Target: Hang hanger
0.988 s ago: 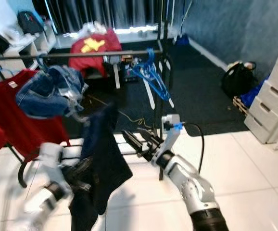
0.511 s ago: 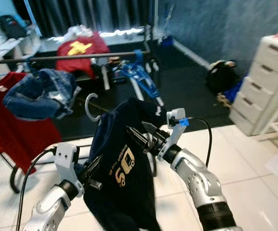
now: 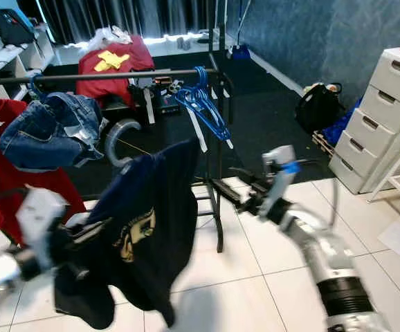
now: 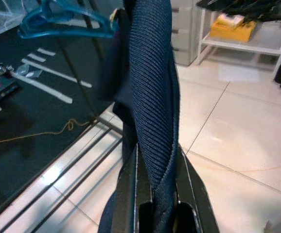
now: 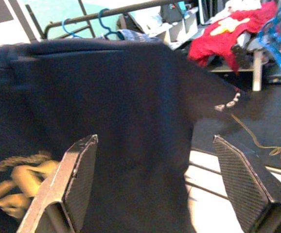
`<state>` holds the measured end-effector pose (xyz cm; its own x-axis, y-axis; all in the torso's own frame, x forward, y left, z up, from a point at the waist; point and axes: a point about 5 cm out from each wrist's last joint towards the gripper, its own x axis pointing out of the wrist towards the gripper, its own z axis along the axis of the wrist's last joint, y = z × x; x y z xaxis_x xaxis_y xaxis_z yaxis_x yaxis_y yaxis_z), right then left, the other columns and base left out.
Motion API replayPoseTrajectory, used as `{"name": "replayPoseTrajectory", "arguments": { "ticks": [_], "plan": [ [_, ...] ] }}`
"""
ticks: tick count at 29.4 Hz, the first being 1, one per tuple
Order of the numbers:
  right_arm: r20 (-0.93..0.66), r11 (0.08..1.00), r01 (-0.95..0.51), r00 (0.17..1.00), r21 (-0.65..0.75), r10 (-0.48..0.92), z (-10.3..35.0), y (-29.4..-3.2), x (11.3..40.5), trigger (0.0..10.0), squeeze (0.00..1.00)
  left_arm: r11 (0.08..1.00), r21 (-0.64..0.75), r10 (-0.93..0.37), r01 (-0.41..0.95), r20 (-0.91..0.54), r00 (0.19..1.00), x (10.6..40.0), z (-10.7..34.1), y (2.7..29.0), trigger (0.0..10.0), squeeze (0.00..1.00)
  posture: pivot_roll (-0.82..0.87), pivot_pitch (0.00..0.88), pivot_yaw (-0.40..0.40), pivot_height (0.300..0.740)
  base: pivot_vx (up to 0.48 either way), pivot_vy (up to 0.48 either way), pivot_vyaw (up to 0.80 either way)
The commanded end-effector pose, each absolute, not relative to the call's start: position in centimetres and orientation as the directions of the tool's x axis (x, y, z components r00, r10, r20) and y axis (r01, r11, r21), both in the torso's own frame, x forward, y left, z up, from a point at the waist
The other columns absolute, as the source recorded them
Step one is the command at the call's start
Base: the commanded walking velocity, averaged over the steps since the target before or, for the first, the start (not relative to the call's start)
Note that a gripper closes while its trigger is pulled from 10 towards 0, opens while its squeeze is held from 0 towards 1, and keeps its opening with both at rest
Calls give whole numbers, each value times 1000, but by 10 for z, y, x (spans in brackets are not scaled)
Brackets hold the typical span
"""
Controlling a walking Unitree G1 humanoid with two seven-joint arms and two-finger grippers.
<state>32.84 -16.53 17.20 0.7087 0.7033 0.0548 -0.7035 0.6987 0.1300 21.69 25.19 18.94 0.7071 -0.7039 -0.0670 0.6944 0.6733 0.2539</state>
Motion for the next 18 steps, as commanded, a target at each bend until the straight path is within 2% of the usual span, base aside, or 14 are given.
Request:
{"name": "replayPoseTrajectory", "arguments": {
  "ticks": [1,2,3,4,6,15,18],
  "plan": [
    [59,644,-755,653,124,755,176,-182,320,10000,0,571,252,-788,781,-98,608,202,213,262,10000,0,-78,0,5,740,0,0,0],
    [59,644,-755,653,124,755,176,-182,320,10000,0,571,252,-788,781,-98,608,202,213,262,10000,0,-78,0,5,740,0,0,0],
    [66,621,-777,629,108,775,184,-198,314,10000,0,507,250,-823,825,-143,550,194,223,269,10000,0,-80,0,11,740,0,0,0],
    [66,621,-777,629,108,775,184,-198,314,10000,0,507,250,-823,825,-143,550,194,223,269,10000,0,-80,0,11,740,0,0,0],
    [75,599,-795,605,93,792,193,-212,308,10000,0,445,246,-850,861,-187,493,186,231,274,10000,0,-80,0,11,740,0,0,0],
    [76,585,-806,592,90,802,195,-215,307,10000,0,422,236,-858,875,-207,470,182,235,275,10000,0,-81,0,14,740,0,0,0],
    [-62,350,-930,346,107,936,190,-215,271,10000,0,285,234,-917,929,-215,336,182,255,260,10000,0,-97,2,27,740,0,0,0]
  ]
}}
